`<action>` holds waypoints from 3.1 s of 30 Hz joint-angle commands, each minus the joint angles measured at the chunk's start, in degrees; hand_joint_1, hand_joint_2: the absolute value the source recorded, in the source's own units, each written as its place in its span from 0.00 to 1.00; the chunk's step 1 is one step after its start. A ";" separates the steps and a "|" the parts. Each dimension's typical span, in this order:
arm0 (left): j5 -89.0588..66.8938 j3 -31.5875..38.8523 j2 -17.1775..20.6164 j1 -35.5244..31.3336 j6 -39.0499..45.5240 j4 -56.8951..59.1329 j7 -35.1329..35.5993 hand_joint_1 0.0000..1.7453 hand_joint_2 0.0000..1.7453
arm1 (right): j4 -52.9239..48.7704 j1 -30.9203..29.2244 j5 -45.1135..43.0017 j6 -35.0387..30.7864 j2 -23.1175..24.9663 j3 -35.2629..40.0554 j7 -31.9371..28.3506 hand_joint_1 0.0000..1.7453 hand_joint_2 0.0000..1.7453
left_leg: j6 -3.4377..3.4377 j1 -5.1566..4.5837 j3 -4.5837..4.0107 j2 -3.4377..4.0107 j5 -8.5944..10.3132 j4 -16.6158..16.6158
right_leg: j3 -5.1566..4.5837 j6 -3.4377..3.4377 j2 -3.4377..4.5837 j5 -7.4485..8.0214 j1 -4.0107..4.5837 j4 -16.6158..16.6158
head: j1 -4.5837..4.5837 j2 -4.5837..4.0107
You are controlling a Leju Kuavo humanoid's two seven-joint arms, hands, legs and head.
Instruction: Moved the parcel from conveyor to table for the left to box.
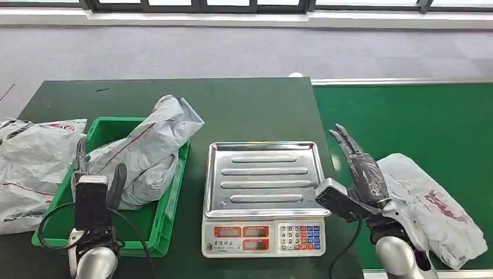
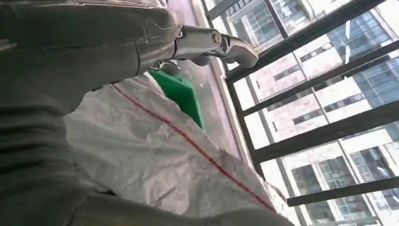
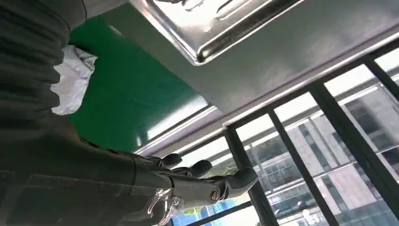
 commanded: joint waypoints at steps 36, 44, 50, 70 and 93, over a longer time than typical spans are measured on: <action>21.59 -0.39 -0.31 0.29 -12.15 -2.86 -12.35 0.00 0.00 | 29.79 10.73 8.79 22.98 -21.22 -18.55 15.89 0.00 1.00 | 0.15 -0.18 0.23 -0.02 -0.09 -0.21 | 0.29 0.08 -0.13 -0.02 -0.18 -0.32 | 0.02 0.00; 21.11 -0.17 -1.07 1.43 -8.00 -3.58 -13.83 0.00 0.00 | 43.74 -0.59 13.14 16.84 -17.06 -13.87 14.55 0.00 1.00 | 0.13 -0.16 0.37 0.22 -0.05 -0.36 | 0.40 0.05 0.13 0.11 -0.14 -0.50 | 0.02 0.00; 19.83 0.60 -2.19 3.92 -5.67 -5.92 -13.02 0.00 0.00 | 47.27 -7.13 19.42 2.63 -9.42 -12.26 16.84 0.00 1.00 | 0.10 -0.09 0.36 0.48 -0.07 -0.30 | 0.34 0.08 0.40 0.18 -0.08 -0.41 | 0.00 0.00; 18.45 0.31 -2.74 4.51 -4.79 -6.16 -13.12 0.00 0.00 | 46.67 -7.37 24.99 -4.24 -5.53 -10.79 15.01 0.00 1.00 | 0.12 -0.14 0.29 0.21 -0.07 -0.26 | 0.38 0.09 0.15 0.03 -0.12 -0.26 | 0.02 0.00; 17.71 -3.26 -0.61 -2.66 -8.24 2.36 -8.66 0.00 0.00 | 58.45 -8.82 5.24 19.69 -5.81 -3.20 -1.04 0.00 1.00 | 0.14 0.02 0.51 0.14 -0.09 -0.15 | 0.54 0.13 0.03 -0.01 0.02 -0.30 | 0.00 0.00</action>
